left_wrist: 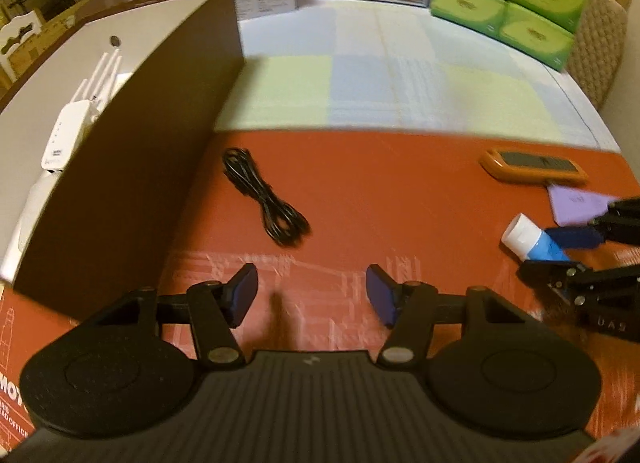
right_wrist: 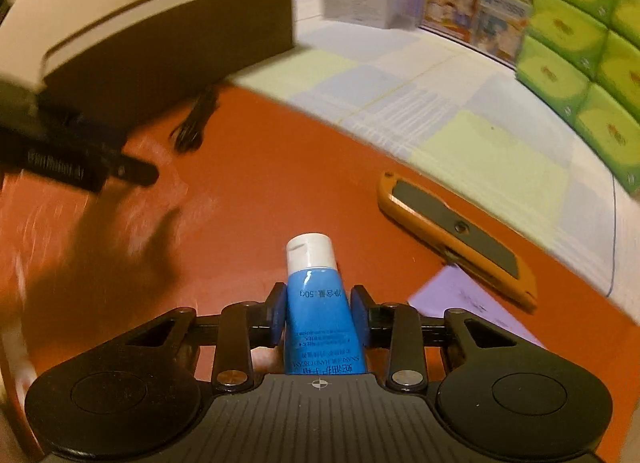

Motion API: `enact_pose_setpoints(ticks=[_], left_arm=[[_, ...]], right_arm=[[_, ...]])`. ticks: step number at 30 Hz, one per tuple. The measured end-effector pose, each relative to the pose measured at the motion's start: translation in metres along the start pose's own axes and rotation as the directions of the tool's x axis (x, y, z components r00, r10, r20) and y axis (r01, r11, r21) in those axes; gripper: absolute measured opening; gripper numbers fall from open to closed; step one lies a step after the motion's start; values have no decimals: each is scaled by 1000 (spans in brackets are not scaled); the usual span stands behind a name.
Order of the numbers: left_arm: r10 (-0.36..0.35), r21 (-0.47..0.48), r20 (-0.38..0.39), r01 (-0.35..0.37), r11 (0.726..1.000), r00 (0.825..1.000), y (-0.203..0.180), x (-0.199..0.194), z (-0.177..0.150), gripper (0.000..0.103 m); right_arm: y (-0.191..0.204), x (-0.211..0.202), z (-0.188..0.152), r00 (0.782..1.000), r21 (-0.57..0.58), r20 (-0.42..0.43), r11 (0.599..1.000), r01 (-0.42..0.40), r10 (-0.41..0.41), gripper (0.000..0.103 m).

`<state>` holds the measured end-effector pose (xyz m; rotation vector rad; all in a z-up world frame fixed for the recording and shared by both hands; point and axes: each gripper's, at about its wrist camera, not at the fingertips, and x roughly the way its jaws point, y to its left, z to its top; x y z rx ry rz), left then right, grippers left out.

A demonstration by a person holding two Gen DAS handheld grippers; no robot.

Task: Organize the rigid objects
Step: 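Grasp the black cable with the left gripper while the right holds the blue tube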

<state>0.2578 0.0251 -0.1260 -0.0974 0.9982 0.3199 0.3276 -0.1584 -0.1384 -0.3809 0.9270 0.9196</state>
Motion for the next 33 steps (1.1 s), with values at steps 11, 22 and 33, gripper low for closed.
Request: enact_pose_setpoints(ticks=[11,22,33], left_arm=[[52,-78,16,-51,996,999,19,39,26,52],[12,-33,-1,-12,999,1000,29,42,13,23],[-52,-38,-87,49,998,995,39,1,-35,31]], right_arm=[[-3,27,41,997,197,5,977,80,-83,31],[4,25,35,996,199,18,977,80,-85,32],[21,19,18,997,115,5,990,78,-79,33]])
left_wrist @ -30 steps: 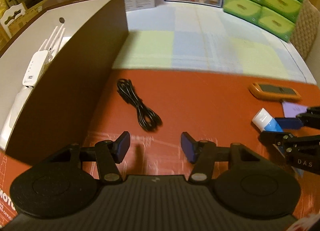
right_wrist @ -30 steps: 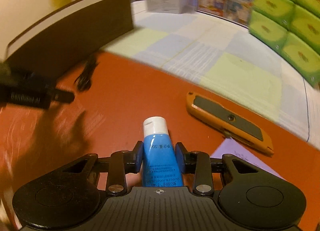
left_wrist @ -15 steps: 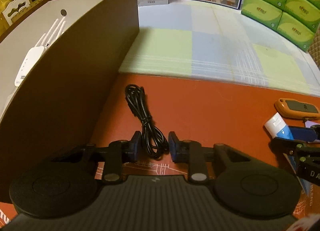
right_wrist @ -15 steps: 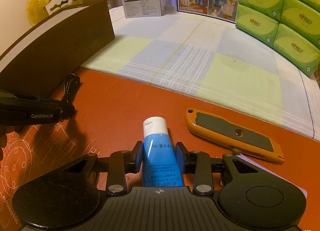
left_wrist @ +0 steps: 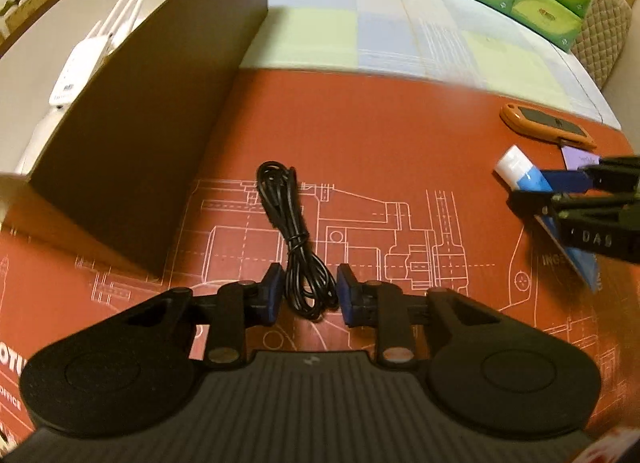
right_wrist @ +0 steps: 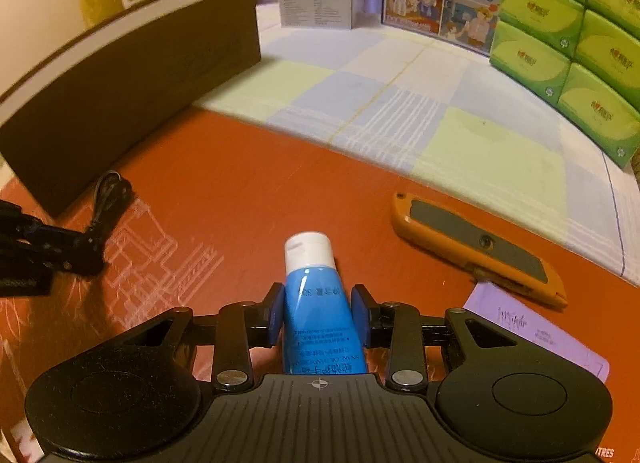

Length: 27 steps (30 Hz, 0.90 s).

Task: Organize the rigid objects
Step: 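Grasp the black cable with the left gripper while the right holds the blue tube, then lift and carry the black cable and blue tube over the open box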

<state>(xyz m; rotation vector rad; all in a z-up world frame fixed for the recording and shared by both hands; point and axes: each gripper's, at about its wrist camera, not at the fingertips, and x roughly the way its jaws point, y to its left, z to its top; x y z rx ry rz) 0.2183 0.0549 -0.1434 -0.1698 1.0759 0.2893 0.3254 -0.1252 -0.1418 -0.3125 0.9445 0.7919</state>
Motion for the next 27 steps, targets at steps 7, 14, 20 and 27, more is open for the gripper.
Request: enact_pose_setpoints(ticks=[7,14,20,27], left_arm=[[21,-50,7,-21,999,1000,4,11,16,34],[31,-21,19,-31,999,999,0,12,19,11],[13,-14,20,-13,1000,1000,1,9,15,11],[1,1,44,-1,1000,999,2,1,11,11]], right_arm=[[4,1,-3,1000,-32,10,999,17,-17,33],[8,0,-4,1000,-32,11,999,29,-28,33],[8,-3,-6,1000,-16,1,999,31,-31,32],[1,-16,-10,1000,62,6,998,11,-12,31]])
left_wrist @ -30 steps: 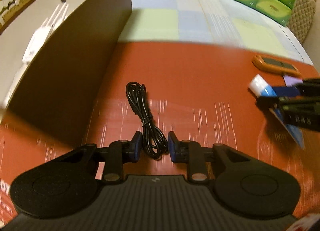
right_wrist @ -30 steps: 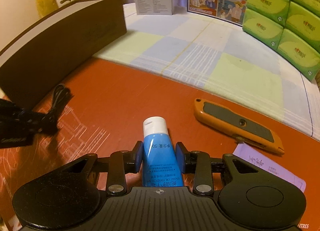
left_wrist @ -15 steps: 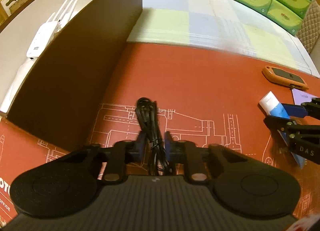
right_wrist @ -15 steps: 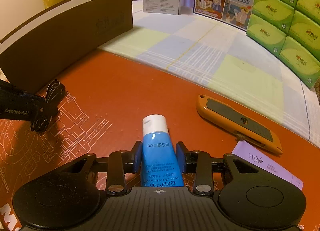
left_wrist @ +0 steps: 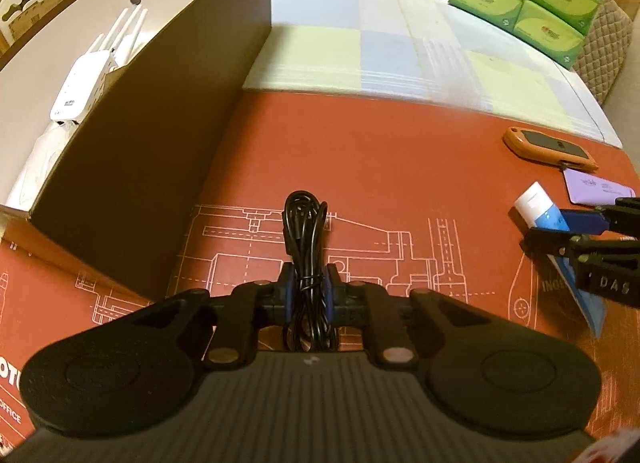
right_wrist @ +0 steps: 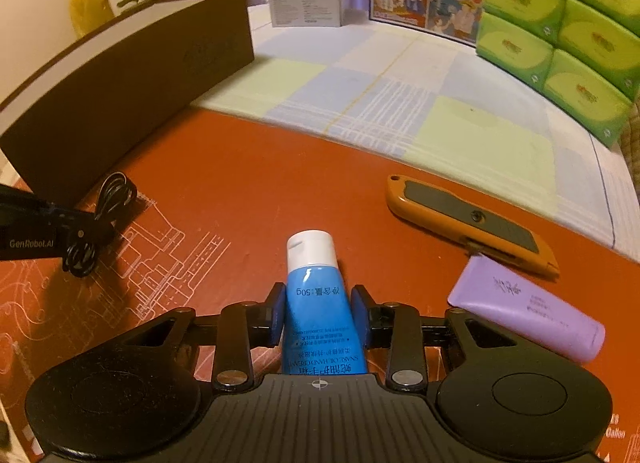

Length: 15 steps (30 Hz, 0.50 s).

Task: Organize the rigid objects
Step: 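Lift and carry the black cable and blue tube over the open box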

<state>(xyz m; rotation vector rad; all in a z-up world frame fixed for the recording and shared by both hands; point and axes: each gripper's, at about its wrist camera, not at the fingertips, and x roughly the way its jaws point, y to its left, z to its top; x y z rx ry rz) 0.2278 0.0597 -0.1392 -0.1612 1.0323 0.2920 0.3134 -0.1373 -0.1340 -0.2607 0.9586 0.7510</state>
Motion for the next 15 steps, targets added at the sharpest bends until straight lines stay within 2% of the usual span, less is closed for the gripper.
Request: enact_pose_setpoints(ticks=[5,7,9,10,12,15], left_arm=[[3,-10,16,-2,1000,1000,3,-6,-1,11],[-31,-52,19,32,998,999,7,-9,1,11],[-73,-83,24,74,994,997,8,-13,5,11],[-85,-61,38,87,994,996,7,-17,7,11],[-82,-23,49,84,996,995,5,-25,12,11],[-103,-22,94,106,994,990,13,-38,24,11]], right_arm=[[-13,-7,2,1000,132,2,991,3,-3,31],[-18,-7,6,1000,185,11,983,9,-11,31],[-25,-3,10,999,292,0,956,-34,36,31],[-23,-3,12,999,293,12,955,-52,51,31],[-15,-3,17,1000,241,17,970,-18,15,31],[-13,-9,27,998,284,44,958,-49,38,31]])
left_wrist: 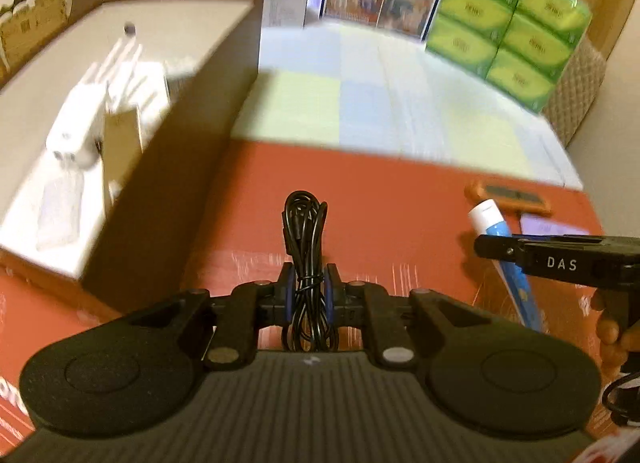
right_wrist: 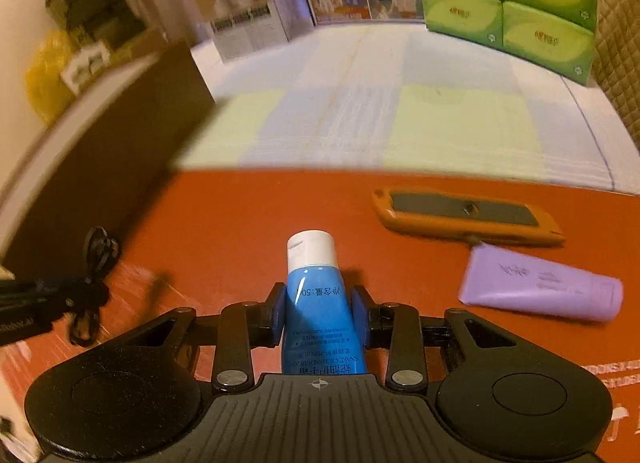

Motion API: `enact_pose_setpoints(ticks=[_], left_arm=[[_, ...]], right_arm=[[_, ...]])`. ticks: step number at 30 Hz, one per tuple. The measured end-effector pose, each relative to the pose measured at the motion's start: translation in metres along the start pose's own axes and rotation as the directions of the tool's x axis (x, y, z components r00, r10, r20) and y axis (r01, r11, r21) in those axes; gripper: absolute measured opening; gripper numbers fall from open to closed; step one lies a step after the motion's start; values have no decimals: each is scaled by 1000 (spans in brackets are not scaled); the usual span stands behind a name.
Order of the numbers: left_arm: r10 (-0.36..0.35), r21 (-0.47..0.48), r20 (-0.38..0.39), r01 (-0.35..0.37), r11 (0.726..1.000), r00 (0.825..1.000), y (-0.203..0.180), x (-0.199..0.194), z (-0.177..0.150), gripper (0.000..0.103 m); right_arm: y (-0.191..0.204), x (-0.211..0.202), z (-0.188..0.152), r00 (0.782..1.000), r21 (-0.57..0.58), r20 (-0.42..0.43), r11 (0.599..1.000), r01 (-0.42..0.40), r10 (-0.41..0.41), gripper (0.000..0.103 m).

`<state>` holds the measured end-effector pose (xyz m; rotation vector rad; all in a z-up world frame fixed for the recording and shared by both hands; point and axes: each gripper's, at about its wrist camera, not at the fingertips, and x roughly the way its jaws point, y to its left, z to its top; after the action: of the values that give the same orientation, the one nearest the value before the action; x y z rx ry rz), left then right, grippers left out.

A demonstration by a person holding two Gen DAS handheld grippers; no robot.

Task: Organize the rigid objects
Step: 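Lift and carry the black cable and blue tube over the open box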

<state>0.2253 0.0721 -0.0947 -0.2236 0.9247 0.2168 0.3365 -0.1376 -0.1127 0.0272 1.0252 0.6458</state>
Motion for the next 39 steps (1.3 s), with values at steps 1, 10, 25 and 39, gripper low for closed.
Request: enact_pose_setpoints(ticks=[1,10,25,39], left_arm=[[3,19,11,-3,1000,1000,0,-4,4,11],[-12,29,137,9,1000,991,30,-58,46,11],[106,-44,231,-98,994,967,173,-114,105,11],[90,-67,-33,-92,993,995,252,-32,68,25]], right_arm=[[5,-4,5,1000,-9,16,1000,2,-2,31],[55,-31,59,985,22,148,996,-88,84,31],[228,10,155,889,20,188,904,-428,417,31],[305,141,121,968,31,-105,974,-226,228,41]])
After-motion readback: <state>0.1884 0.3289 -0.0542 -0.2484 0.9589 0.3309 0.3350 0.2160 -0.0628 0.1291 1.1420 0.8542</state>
